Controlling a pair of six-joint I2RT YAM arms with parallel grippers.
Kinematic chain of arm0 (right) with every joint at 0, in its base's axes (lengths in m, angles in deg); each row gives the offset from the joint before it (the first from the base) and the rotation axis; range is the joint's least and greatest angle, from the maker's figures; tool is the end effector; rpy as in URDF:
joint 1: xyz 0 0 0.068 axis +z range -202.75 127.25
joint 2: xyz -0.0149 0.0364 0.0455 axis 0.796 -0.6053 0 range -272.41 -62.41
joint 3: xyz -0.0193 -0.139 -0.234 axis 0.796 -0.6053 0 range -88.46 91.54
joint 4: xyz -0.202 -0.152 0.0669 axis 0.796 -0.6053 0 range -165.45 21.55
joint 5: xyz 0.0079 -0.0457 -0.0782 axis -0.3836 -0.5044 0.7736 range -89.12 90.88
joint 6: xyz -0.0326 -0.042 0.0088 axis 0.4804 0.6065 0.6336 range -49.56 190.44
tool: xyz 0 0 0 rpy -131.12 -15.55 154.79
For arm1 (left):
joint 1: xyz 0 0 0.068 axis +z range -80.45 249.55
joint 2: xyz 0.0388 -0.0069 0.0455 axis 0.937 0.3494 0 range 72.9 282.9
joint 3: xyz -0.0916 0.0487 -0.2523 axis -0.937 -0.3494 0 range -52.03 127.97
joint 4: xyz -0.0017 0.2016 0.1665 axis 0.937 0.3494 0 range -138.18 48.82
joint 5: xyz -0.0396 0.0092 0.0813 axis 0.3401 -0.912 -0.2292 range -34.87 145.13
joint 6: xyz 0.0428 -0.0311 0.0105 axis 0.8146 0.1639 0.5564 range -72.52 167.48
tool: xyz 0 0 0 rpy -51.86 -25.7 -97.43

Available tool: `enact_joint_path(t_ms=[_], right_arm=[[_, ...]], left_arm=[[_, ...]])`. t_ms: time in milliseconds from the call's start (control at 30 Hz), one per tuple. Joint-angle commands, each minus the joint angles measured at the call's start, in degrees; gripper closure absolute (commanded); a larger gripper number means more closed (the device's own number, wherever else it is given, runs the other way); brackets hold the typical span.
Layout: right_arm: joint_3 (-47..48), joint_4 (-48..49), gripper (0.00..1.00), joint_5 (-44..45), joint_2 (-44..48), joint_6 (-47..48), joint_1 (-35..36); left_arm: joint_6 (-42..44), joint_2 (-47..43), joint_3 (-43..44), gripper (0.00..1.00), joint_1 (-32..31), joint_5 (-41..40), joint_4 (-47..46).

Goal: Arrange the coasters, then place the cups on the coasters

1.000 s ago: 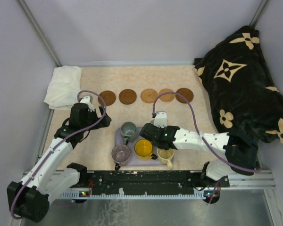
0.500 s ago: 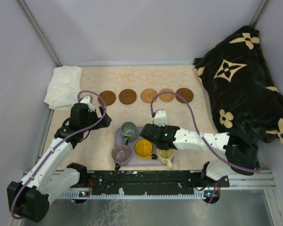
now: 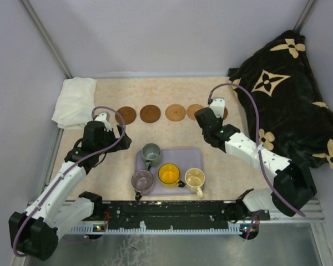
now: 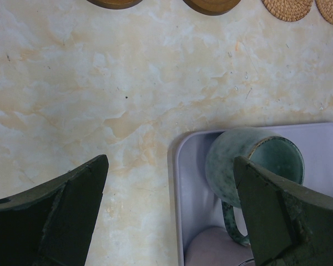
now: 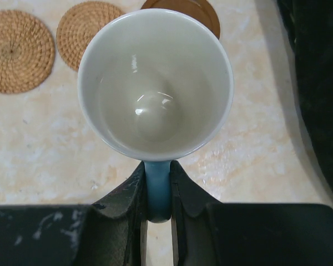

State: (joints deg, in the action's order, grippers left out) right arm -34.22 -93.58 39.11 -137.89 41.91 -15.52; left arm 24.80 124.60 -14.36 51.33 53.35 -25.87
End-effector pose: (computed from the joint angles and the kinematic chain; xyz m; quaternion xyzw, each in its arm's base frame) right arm 0.2317 0.1484 0.2625 0.0549 0.8839 -0.0647 0.4599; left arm 0.1874 -0.0604 0.2546 -0.0417 0.8913 -0.1447 0.4277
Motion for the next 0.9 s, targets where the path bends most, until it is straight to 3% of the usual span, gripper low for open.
enact_joint_path(t_ms=[0,333,500,867], right_arm=[[6.39,11.62,1.00,-1.74,-3.31,6.25,-4.69],[0.87,41.03,1.00,-5.15,-12.67,17.05,-12.51],[-0.67,50.36,1.00,-8.20,-15.81,21.52,-14.71],[-0.70,55.87,1.00,-10.66,-18.75,24.62,-17.53]], left_arm=[[0.24,0.84,0.66,0.00,0.21,0.62,-1.92],[-0.83,4.90,-0.58,0.00,0.20,2.56,-5.98],[-0.70,6.10,-1.17,0.00,0.20,1.91,-7.54],[-0.93,6.11,-2.16,0.00,0.13,1.60,-9.04]])
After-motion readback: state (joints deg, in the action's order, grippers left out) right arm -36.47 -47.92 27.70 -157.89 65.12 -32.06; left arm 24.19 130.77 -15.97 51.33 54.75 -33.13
